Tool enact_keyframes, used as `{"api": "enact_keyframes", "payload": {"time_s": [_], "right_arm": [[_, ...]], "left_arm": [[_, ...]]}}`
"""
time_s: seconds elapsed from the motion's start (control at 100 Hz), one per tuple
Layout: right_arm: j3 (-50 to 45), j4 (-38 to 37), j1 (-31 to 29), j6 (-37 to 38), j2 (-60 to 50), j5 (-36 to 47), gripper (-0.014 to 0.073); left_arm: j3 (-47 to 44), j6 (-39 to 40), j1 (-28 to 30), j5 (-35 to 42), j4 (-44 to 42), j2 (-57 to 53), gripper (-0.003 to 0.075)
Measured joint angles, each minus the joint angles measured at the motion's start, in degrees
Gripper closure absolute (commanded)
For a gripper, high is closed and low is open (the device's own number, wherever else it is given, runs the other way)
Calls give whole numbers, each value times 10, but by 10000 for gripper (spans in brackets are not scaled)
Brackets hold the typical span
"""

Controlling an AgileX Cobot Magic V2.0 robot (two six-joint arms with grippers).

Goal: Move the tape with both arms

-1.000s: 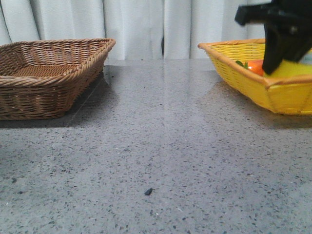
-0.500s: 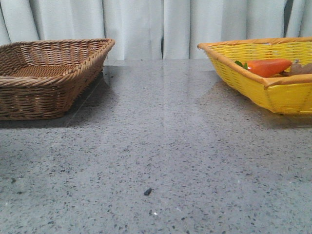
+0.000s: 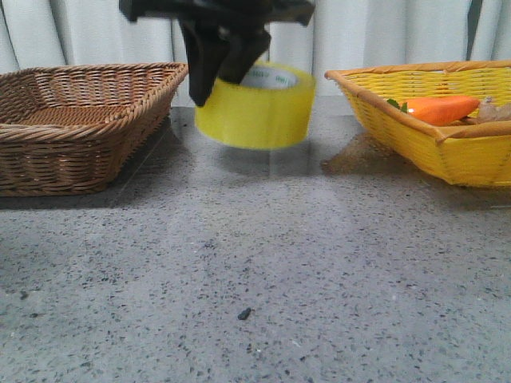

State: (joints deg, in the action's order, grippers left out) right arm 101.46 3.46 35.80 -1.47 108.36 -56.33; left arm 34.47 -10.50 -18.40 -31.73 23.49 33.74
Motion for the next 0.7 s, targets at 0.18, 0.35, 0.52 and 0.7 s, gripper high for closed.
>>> {"api": "enact_keyframes", "payload": {"time_s": [0.18, 0.35, 0.52, 0.7], "right_arm": [[11, -3, 0, 5, -13, -21, 119], [16, -4, 0, 15, -108, -39, 512], [14, -6, 13, 4, -265, -39, 660], [-60, -9, 19, -1, -425, -44, 660]], "left_arm": [[0, 0, 0, -11, 4, 0, 336], [17, -33, -8, -16, 18, 28, 336], [96, -93, -39, -31, 56, 113, 336], [208, -128, -95, -35, 67, 245, 336]]}}
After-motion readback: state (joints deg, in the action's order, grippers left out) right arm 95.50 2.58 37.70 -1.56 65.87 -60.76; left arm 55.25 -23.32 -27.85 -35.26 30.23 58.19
